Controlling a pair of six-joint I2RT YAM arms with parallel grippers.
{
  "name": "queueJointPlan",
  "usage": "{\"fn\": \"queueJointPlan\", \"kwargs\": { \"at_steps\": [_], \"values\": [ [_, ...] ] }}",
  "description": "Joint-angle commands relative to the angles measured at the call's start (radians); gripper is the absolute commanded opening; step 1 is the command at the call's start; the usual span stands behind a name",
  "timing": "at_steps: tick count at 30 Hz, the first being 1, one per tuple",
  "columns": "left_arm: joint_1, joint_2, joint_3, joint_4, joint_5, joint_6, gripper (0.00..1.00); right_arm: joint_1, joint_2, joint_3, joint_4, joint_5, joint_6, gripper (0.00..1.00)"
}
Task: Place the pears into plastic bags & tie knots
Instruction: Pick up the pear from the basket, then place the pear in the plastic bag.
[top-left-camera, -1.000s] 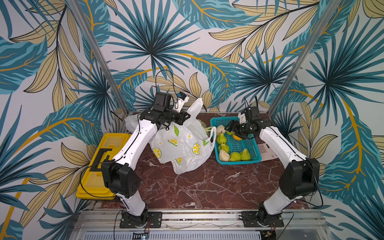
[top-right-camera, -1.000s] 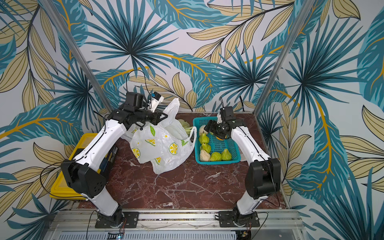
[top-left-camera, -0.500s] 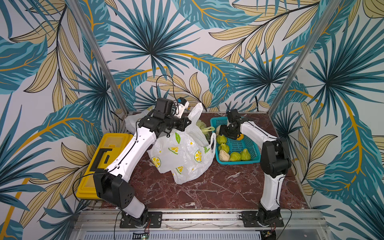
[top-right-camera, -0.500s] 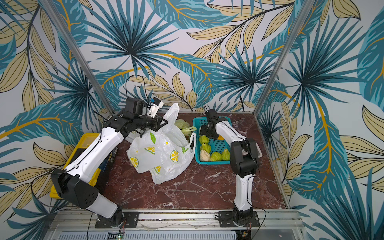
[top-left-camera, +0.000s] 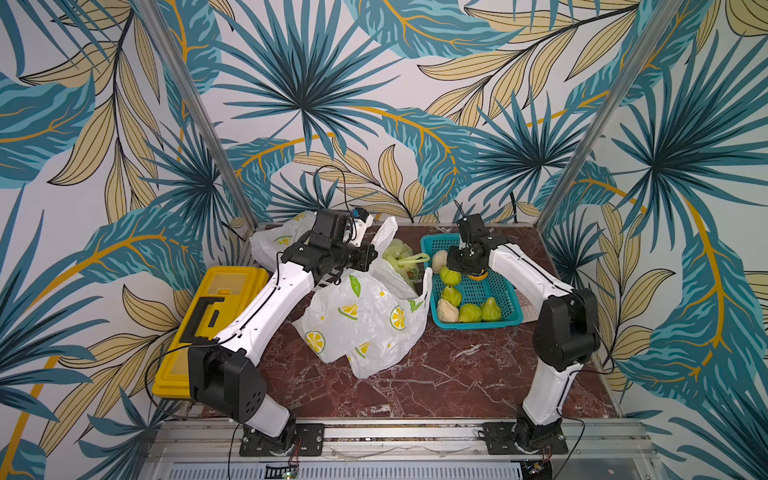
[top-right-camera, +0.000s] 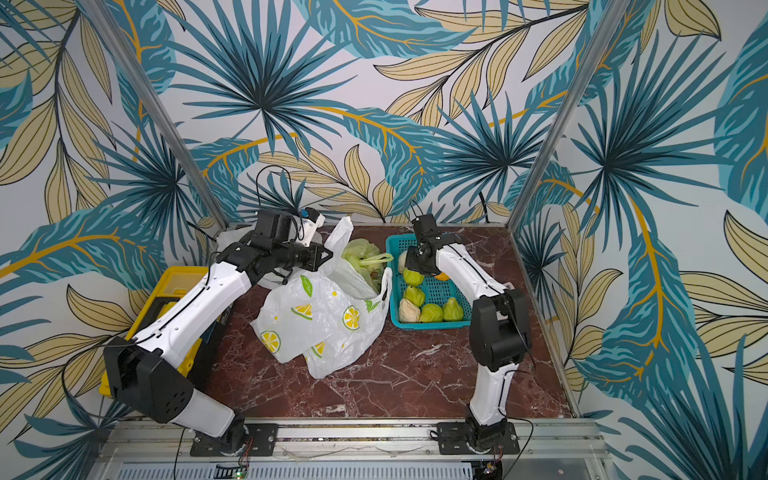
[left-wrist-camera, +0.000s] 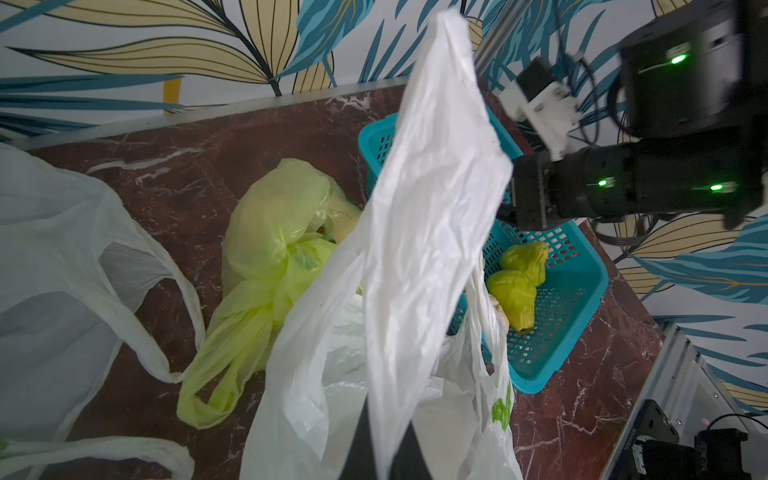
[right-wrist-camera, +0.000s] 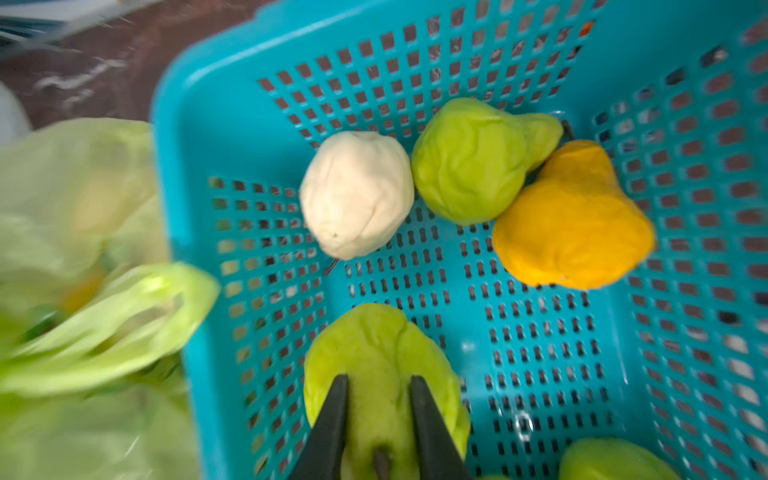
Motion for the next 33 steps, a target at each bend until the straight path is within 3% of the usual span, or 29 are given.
{"fn": "queueJointPlan", "kwargs": {
  "at_steps": [1,5,11,16,18,21,23,26,33],
  "values": [
    [0.0,-0.053,-0.02,0.108,0.016,-0.023,0.05,0.017,-0.174,-0.061,-0.029,-0.135,0.049,0.13],
    [-0.015,-0.055,-0.027,0.138,0.049,-0.033,0.05,0.141,-0.261,-0.116,0.051,-0.243,0.161,0.12],
    [-0.059,-0.051,-0.03,0.2,0.085,-0.061,0.05,0.318,-0.148,-0.099,0.318,-0.349,0.38,0.1],
    [-0.064,-0.08,-0.094,0.311,0.099,-0.125,0.03,0.343,-0.067,-0.27,0.654,-0.356,0.588,0.11],
    [-0.064,-0.096,-0.131,0.36,0.088,-0.124,0.03,0.345,-0.039,-0.282,0.66,-0.333,0.566,0.13],
    [-0.054,-0.103,-0.179,0.392,0.058,-0.113,0.02,0.345,-0.03,-0.275,0.6,-0.325,0.496,0.25],
    [-0.032,-0.091,-0.195,0.394,0.052,-0.121,0.01,0.343,-0.041,-0.237,0.498,-0.362,0.41,0.46],
    [-0.006,-0.093,-0.218,0.401,0.019,-0.119,0.01,0.328,-0.096,-0.162,0.235,-0.352,0.259,0.62],
    [0.02,-0.095,-0.26,0.399,-0.02,-0.158,0.01,0.155,-0.317,-0.276,-0.055,-0.103,0.087,0.67]
  ]
}}
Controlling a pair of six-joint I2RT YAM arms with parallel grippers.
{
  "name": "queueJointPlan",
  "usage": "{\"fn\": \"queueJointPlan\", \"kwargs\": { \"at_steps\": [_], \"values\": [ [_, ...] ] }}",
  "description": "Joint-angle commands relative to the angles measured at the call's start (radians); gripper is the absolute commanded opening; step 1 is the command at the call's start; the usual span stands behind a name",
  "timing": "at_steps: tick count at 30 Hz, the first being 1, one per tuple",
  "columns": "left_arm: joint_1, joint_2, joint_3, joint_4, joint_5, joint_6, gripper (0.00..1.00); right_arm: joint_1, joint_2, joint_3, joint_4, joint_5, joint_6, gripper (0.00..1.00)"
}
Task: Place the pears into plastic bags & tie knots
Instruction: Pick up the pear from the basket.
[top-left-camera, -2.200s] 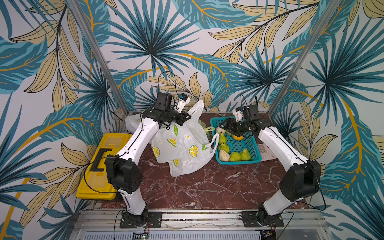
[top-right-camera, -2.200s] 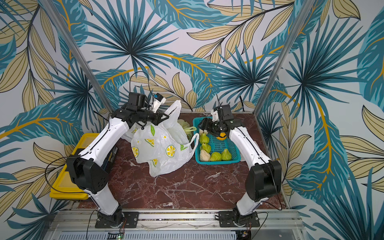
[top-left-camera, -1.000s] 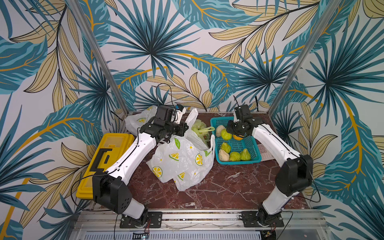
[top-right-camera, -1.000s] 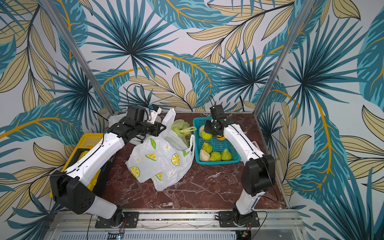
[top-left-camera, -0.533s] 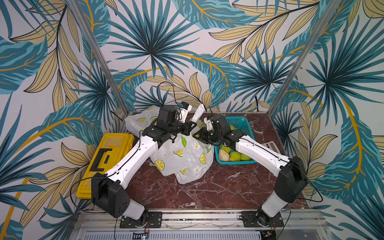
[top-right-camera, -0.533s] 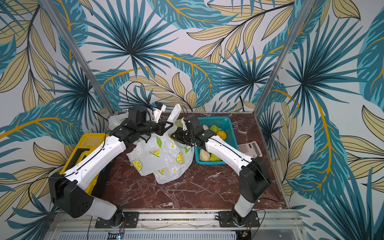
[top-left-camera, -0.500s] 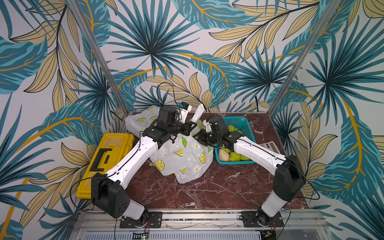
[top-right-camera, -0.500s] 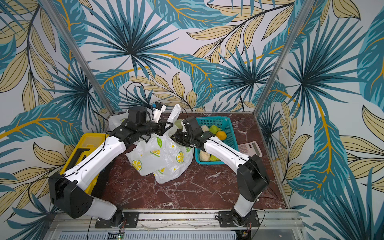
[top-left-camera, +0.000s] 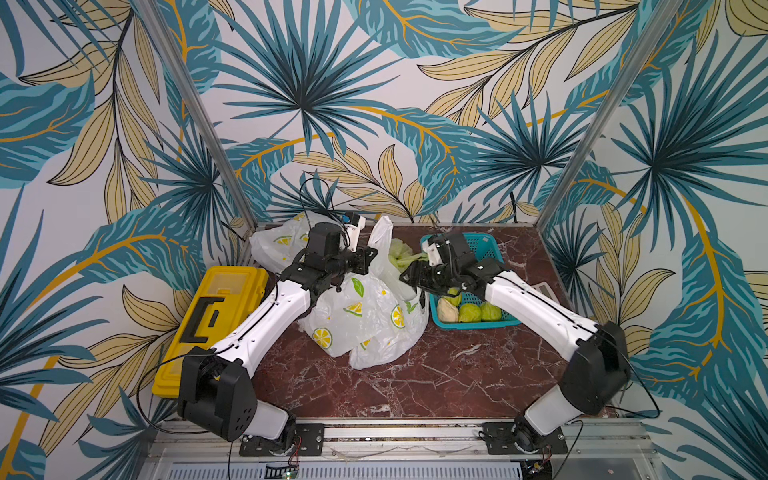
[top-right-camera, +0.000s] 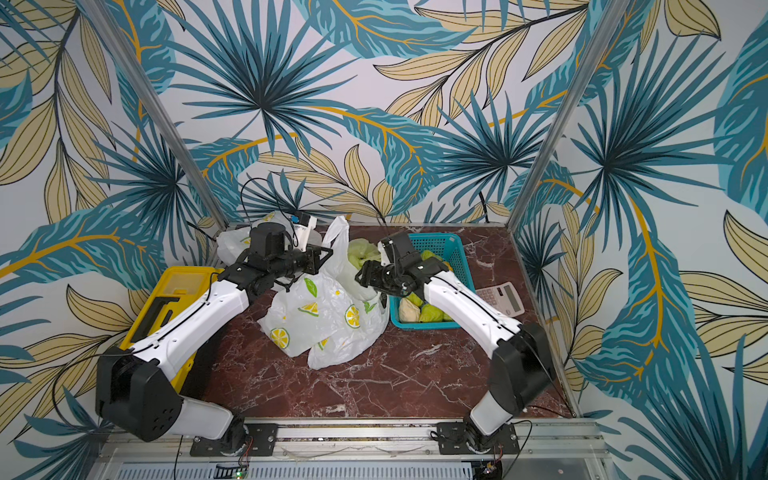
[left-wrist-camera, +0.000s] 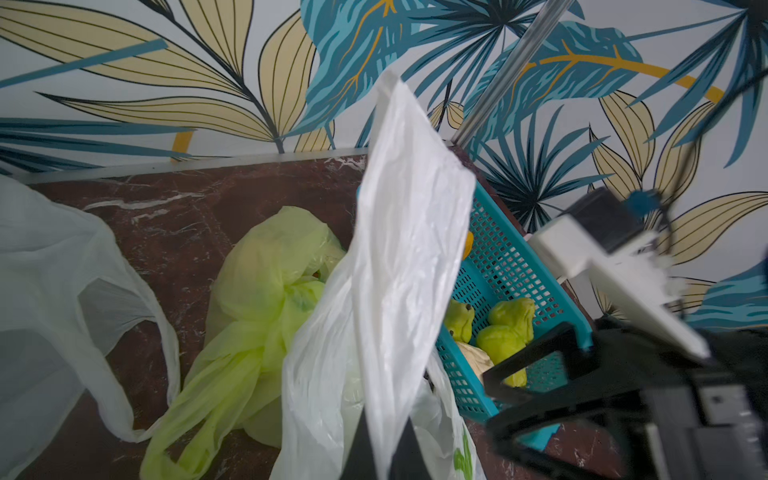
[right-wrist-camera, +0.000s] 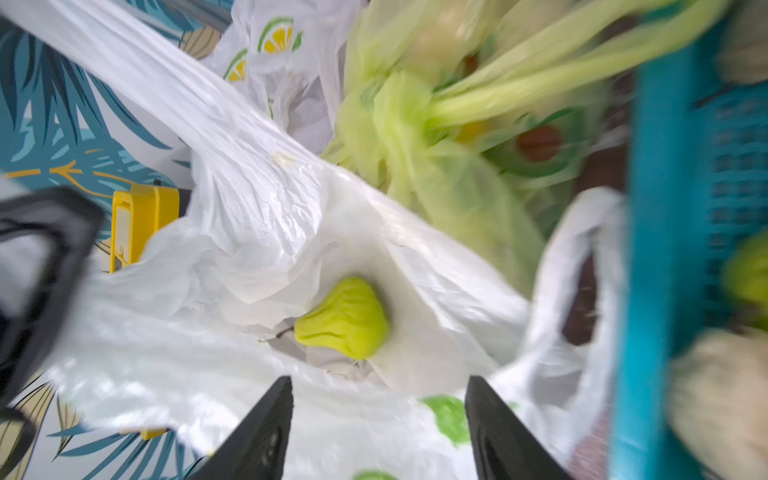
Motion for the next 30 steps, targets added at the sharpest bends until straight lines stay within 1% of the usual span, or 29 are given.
{"fn": "queueJointPlan", "kwargs": {
  "at_steps": [1,2,4,6,8,11,13,16,20,21,23,25,27,29,30],
  "values": [
    [0.005,-0.013,-0.013,0.029,-0.001,-0.035,0.02,-0.103,-0.049,-0.082,-0.223,0.197,-0.146,0.67],
    [0.0,-0.012,-0.012,0.03,0.006,-0.043,0.02,-0.12,-0.042,-0.091,-0.238,0.24,-0.176,0.67],
    [-0.012,-0.007,-0.005,0.029,0.019,-0.045,0.02,-0.123,0.004,-0.074,-0.286,0.371,-0.244,0.68],
    [-0.02,-0.007,0.001,0.028,0.028,-0.047,0.03,-0.123,0.066,-0.023,-0.331,0.423,-0.26,0.69],
    [-0.025,-0.008,0.002,0.028,0.036,-0.045,0.03,-0.124,0.111,0.001,-0.308,0.433,-0.267,0.7],
    [-0.027,-0.005,-0.001,0.028,0.042,-0.049,0.03,-0.123,0.178,0.017,-0.224,0.416,-0.261,0.7],
    [-0.032,-0.001,-0.001,0.028,0.042,-0.053,0.03,-0.123,0.253,0.042,-0.206,0.414,-0.247,0.7],
    [-0.04,0.005,0.002,0.028,0.043,-0.053,0.03,-0.122,0.336,0.054,-0.16,0.422,-0.234,0.67],
    [-0.045,0.011,0.008,0.028,0.048,-0.051,0.03,-0.122,0.376,0.062,-0.09,0.442,-0.24,0.64],
    [-0.045,0.014,0.011,0.028,0.048,-0.051,0.03,-0.122,0.388,0.069,-0.073,0.444,-0.25,0.61],
    [-0.048,0.023,0.015,0.028,0.05,-0.052,0.03,-0.123,0.411,0.101,-0.095,0.455,-0.263,0.45],
    [-0.05,0.021,0.015,0.028,0.048,-0.057,0.03,-0.124,0.393,0.126,-0.137,0.459,-0.268,0.33],
    [-0.049,0.012,0.008,0.027,0.044,-0.052,0.03,-0.123,0.312,0.117,-0.142,0.44,-0.264,0.25],
    [-0.05,0.006,0.0,0.027,0.028,-0.044,0.03,-0.122,0.222,0.116,-0.152,0.404,-0.257,0.22],
    [-0.049,0.005,-0.003,0.028,0.019,-0.04,0.03,-0.121,0.178,0.119,-0.165,0.367,-0.247,0.21]
  ]
}}
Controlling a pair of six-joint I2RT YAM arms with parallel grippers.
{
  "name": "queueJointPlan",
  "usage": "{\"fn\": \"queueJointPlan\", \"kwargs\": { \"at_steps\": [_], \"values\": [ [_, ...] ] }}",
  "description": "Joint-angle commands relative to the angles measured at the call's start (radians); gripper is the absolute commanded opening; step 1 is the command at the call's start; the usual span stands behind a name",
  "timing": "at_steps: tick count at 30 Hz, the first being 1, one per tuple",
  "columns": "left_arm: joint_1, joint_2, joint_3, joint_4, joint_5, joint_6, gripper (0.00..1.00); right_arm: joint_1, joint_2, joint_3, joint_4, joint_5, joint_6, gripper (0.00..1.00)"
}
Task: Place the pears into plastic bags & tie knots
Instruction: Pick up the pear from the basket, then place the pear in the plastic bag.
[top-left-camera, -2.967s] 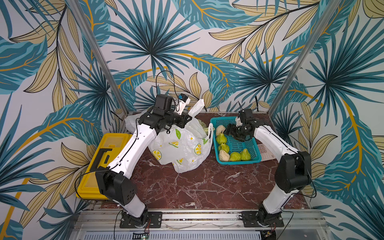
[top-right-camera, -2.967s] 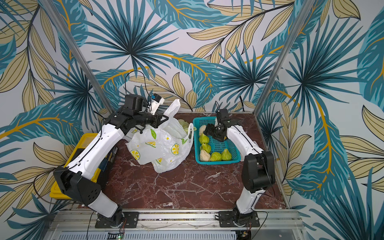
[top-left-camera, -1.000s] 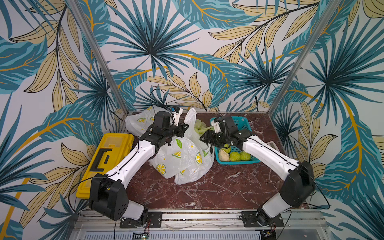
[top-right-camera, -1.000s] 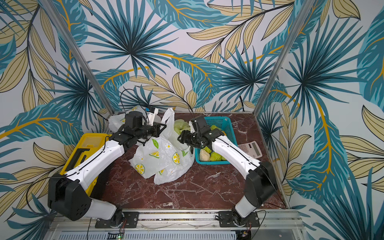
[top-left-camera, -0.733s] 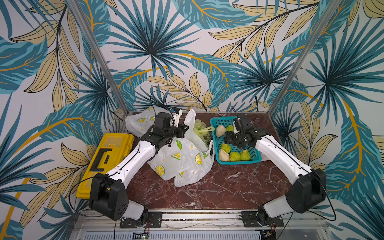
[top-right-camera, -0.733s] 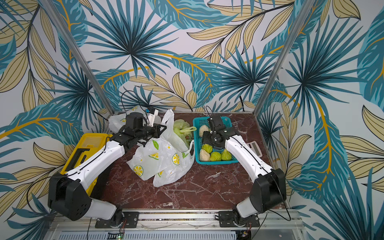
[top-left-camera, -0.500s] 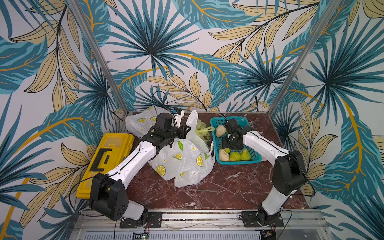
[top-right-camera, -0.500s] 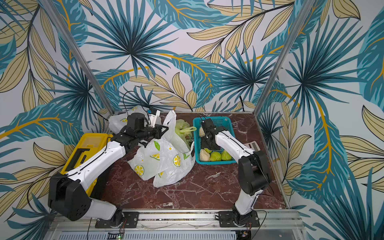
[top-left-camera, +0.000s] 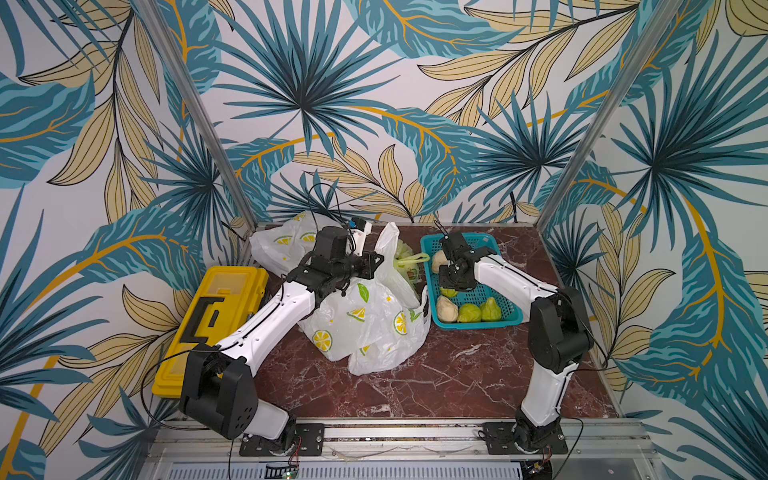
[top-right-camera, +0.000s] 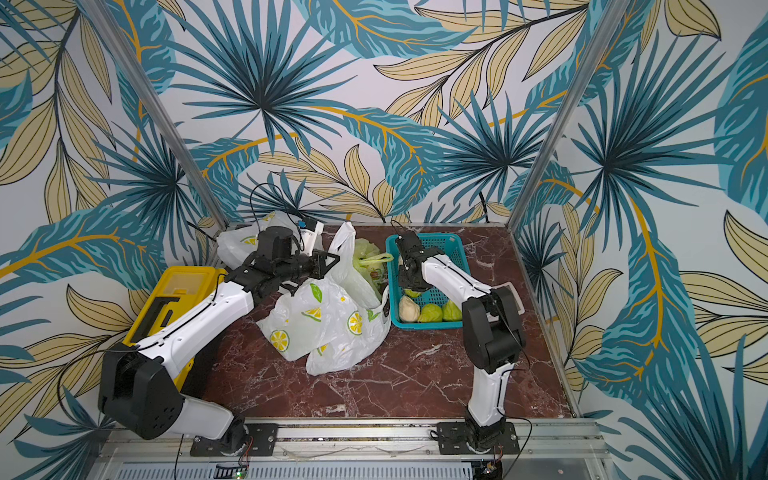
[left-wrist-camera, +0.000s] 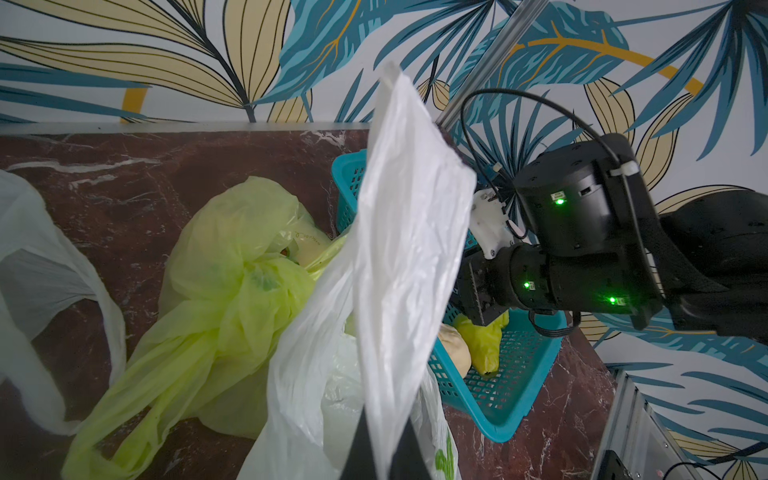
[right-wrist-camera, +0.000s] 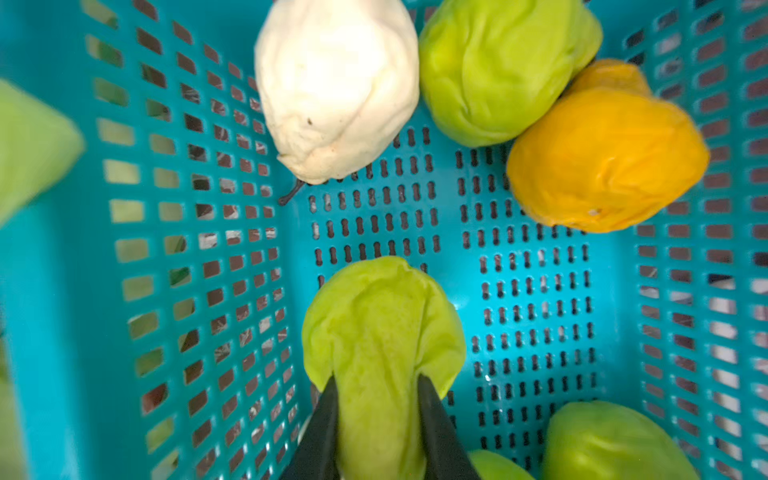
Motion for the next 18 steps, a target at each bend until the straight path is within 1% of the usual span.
{"fn": "queueJointPlan", "kwargs": {
  "at_steps": [1,3,5,7,9,11,15,16,18],
  "values": [
    [-0.003,-0.009,0.005,0.023,-0.017,0.015,0.03,0.009,-0.179,0.01,-0.036,-0.099,0.023,0.21],
    [-0.003,-0.006,0.01,0.022,-0.016,0.015,0.03,0.032,-0.235,0.006,-0.045,-0.197,0.048,0.2],
    [-0.005,-0.002,0.019,0.023,-0.008,0.01,0.03,0.064,-0.271,-0.004,-0.05,-0.268,0.087,0.2],
    [-0.009,0.001,0.027,0.022,-0.003,0.008,0.03,0.104,-0.306,-0.038,0.009,-0.35,0.143,0.19],
    [-0.012,0.001,0.034,0.022,0.004,0.008,0.03,0.142,-0.309,-0.081,0.134,-0.475,0.23,0.19],
    [-0.016,0.0,0.04,0.024,0.011,0.008,0.03,0.169,-0.27,-0.09,0.247,-0.563,0.314,0.19],
    [-0.022,-0.01,0.044,0.024,0.033,0.008,0.03,0.217,-0.131,-0.07,0.426,-0.636,0.447,0.19],
    [-0.022,-0.013,0.041,0.022,0.038,0.007,0.03,0.224,-0.1,-0.077,0.459,-0.641,0.48,0.18],
    [-0.022,-0.017,0.033,0.022,0.041,0.011,0.03,0.232,-0.034,-0.091,0.56,-0.688,0.543,0.18]
  ]
}}
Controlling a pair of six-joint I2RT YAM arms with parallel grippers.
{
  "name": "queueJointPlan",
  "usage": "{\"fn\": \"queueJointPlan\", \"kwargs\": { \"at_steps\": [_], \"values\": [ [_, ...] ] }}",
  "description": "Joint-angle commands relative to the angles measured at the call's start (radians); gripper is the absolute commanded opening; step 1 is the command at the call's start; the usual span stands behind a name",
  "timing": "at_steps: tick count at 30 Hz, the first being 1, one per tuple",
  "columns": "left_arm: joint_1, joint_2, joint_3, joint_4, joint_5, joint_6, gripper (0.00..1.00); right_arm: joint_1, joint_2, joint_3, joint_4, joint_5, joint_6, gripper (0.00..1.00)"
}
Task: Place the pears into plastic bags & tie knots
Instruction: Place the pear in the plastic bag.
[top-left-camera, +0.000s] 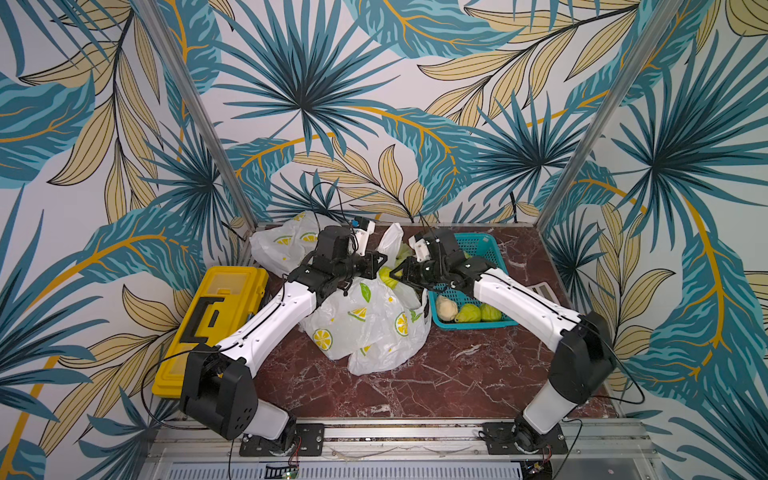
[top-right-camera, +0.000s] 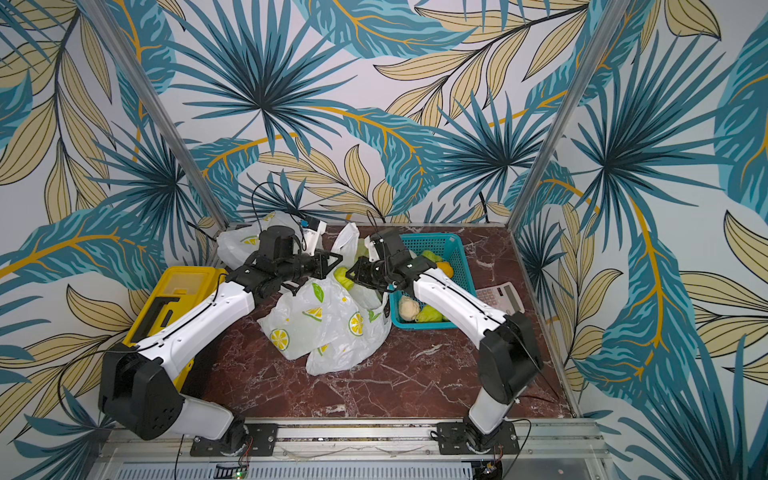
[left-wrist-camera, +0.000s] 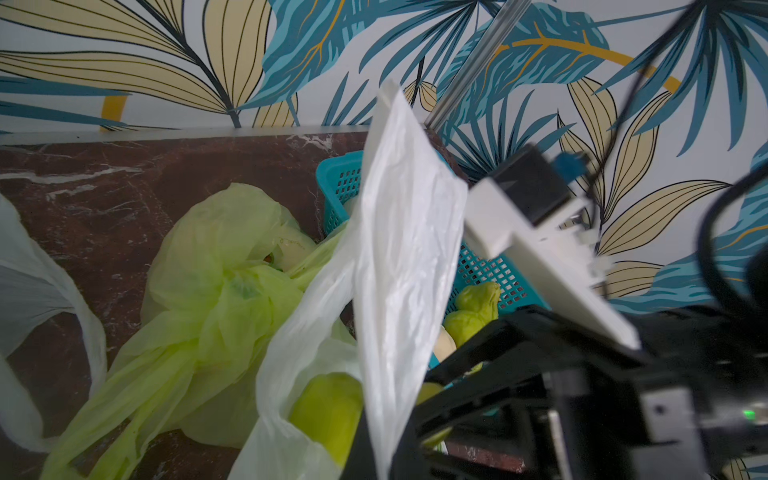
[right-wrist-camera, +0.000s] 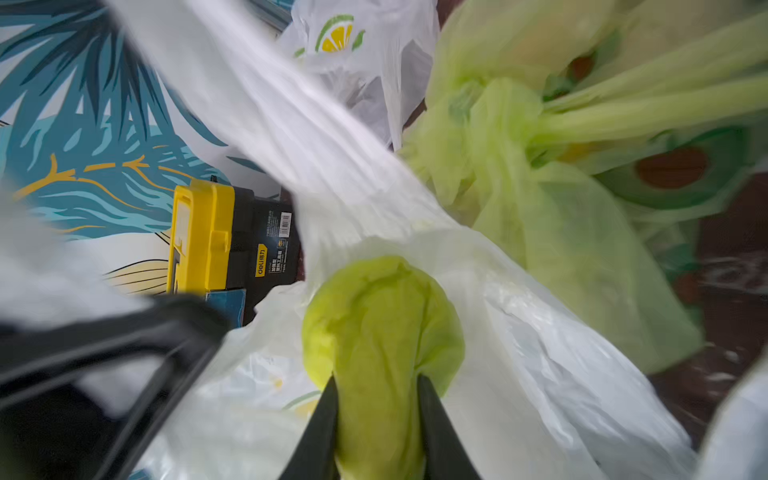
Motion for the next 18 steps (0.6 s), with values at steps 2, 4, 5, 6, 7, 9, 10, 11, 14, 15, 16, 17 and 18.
{"fn": "queueJointPlan", "kwargs": {
  "at_steps": [2,4,5,6,7,9,10,11,14,15,16,17,18],
  "values": [
    [-0.003,-0.02,0.01,0.019,0.006,0.018,0.03,0.016,0.089,-0.032,0.169,-0.121,0.142,0.22],
    [-0.002,-0.02,0.004,0.02,-0.002,0.026,0.03,0.015,0.067,-0.025,0.103,-0.091,0.079,0.29],
    [-0.002,-0.02,0.002,0.02,-0.006,0.029,0.03,0.013,0.049,-0.016,0.031,-0.077,0.035,0.37],
    [0.0,-0.019,0.002,0.019,-0.014,0.03,0.03,0.01,0.034,-0.002,-0.027,-0.075,-0.009,0.45],
    [0.002,-0.018,0.002,0.02,-0.013,0.031,0.03,0.007,0.023,0.009,-0.081,-0.076,-0.046,0.52],
    [0.006,-0.017,0.002,0.018,-0.022,0.037,0.03,-0.011,-0.025,0.022,-0.204,-0.081,-0.117,0.61],
    [0.009,-0.019,-0.001,0.02,-0.024,0.038,0.03,-0.021,-0.057,0.013,-0.239,-0.074,-0.142,0.64],
    [0.01,-0.021,-0.005,0.019,-0.034,0.038,0.03,-0.036,-0.098,-0.006,-0.274,-0.056,-0.165,0.65],
    [0.014,-0.029,-0.017,0.019,-0.044,0.039,0.03,-0.102,-0.197,-0.053,-0.381,-0.016,-0.229,0.66],
    [0.015,-0.031,-0.02,0.019,-0.044,0.039,0.03,-0.127,-0.223,-0.07,-0.408,0.006,-0.251,0.67],
    [0.014,-0.033,-0.021,0.02,-0.041,0.039,0.03,-0.156,-0.242,-0.095,-0.435,0.045,-0.282,0.67],
    [0.014,-0.031,-0.022,0.019,-0.038,0.039,0.03,-0.182,-0.259,-0.116,-0.471,0.103,-0.316,0.67],
    [0.015,-0.032,-0.02,0.02,-0.034,0.038,0.03,-0.196,-0.262,-0.124,-0.506,0.166,-0.35,0.67]
  ]
}}
